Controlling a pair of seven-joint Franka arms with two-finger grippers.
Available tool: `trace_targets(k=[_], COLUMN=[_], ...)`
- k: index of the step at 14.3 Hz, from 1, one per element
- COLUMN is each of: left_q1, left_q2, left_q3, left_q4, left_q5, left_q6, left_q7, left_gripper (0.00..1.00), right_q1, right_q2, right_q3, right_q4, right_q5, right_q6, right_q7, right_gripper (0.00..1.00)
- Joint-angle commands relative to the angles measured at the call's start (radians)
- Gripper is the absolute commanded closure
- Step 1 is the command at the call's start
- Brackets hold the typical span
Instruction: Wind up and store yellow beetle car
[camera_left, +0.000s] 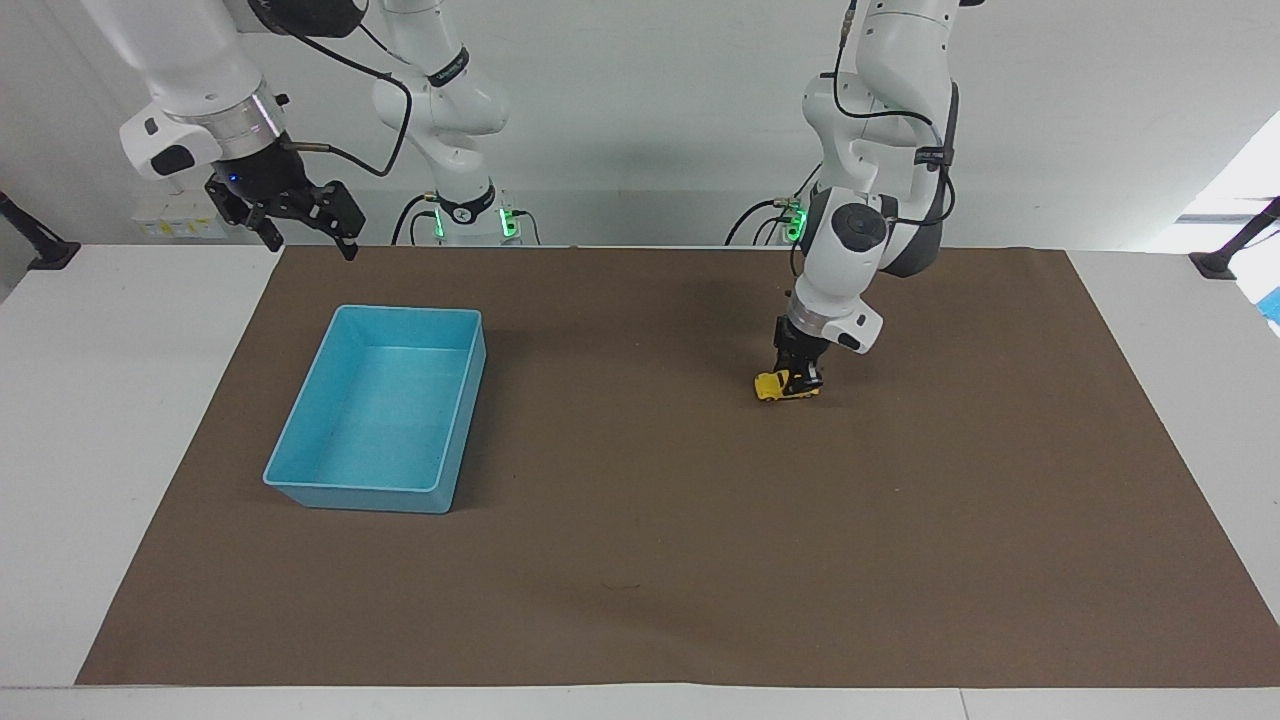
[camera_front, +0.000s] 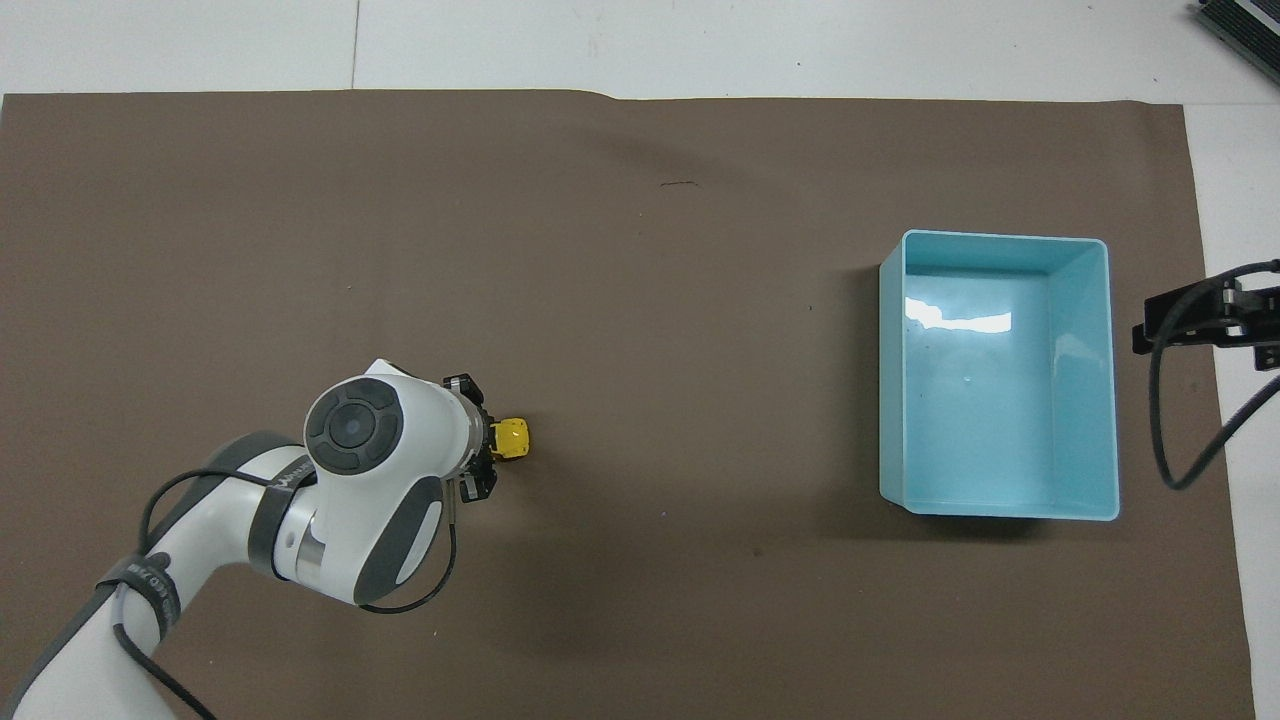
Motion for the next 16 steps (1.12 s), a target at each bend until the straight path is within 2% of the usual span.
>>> trace_targets(k=[1, 7, 8, 9, 11, 14, 16], left_q1=[0.092, 0.14, 0.14, 0.14, 0.14, 0.14, 0.14], left_q2=[0.053, 0.061, 0.061, 0.061, 0.041, 0.039, 0.039], left_q3=[0.01, 0.011, 0.011, 0.011, 0.011, 0.013, 0.014], left_q4=[-0.016, -0.013, -0.008, -0.006, 0.03, 0.144, 0.153], left_q5=[0.017, 0.024, 0.024, 0.024, 0.024, 0.024, 0.024], left_q6=[0.061, 0.067, 0.063, 0.057, 0.002, -0.178, -0.187], left_q7=[0.099, 0.132, 0.132, 0.133, 0.136, 0.138, 0.138], left_gripper=[0.83, 0.79, 0.67, 0.04, 0.0, 0.0, 0.0], right_q1=[-0.007, -0.007, -0.007, -0.007, -0.007, -0.007, -0.007], right_q2=[-0.011, -0.011, -0.011, -0.011, -0.011, -0.011, -0.011], right_q3=[0.005, 0.005, 0.005, 0.005, 0.005, 0.005, 0.005], right_q4=[-0.008, -0.008, -0.008, -0.008, -0.008, -0.008, -0.008], right_q5=[0.007, 0.007, 0.007, 0.007, 0.007, 0.007, 0.007], right_q6=[0.001, 0.001, 0.001, 0.001, 0.001, 0.001, 0.001], right_q7=[-0.021, -0.021, -0.021, -0.021, -0.021, -0.021, -0.021], right_gripper=[0.0, 0.0, 0.0, 0.0, 0.0, 0.0, 0.0])
